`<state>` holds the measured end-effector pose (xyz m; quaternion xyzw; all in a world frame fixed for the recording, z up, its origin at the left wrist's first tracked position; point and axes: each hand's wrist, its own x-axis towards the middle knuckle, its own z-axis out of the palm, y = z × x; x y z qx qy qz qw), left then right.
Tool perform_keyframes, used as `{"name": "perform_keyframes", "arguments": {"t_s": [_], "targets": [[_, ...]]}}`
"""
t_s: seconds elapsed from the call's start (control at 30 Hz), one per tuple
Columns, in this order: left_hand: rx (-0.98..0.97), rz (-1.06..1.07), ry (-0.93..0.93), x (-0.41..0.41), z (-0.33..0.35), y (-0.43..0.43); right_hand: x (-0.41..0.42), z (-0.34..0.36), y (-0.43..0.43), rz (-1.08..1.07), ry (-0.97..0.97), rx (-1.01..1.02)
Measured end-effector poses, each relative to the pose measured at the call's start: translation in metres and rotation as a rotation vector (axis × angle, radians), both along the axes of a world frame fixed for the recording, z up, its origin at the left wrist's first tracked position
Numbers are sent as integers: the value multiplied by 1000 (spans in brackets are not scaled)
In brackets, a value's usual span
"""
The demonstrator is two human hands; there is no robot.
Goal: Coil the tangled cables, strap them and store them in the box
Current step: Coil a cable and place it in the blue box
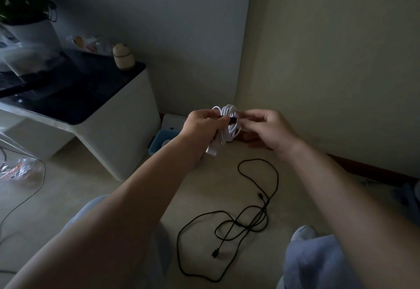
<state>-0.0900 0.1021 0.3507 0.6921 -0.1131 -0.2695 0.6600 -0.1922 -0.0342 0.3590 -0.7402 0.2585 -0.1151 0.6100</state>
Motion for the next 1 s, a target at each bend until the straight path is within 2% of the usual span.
{"name": "perform_keyframes", "arguments": {"t_s": [0.13, 0.27, 0.37, 0.47, 0.5, 0.63, 0.73, 0.93, 1.0], "targets": [[6, -64, 5, 3, 2, 2, 1, 4, -1, 93, 19, -103], [62, -22, -38, 2, -1, 3, 1, 6, -1, 109, 41, -333], [131, 13, -152, 2, -2, 3, 1, 8, 3, 134, -28, -314], [166, 61, -278, 0, -2, 6, 4, 6, 10, 136, -47, -462], [162, 67, -295, -1, -2, 7, 5, 6, 11, 133, -44, -459], [154, 51, -432, -6, 0, 9, 10, 7, 12, 145, -23, -228], [190, 22, -529, -10, 1, 9, 12, 8, 13, 145, -35, -188], [177, -35, -565, -7, 6, 11, 16, 12, 10, 109, -119, -27], [160, -41, -559, -5, 6, 11, 19, 10, 10, 118, -121, -49]]}}
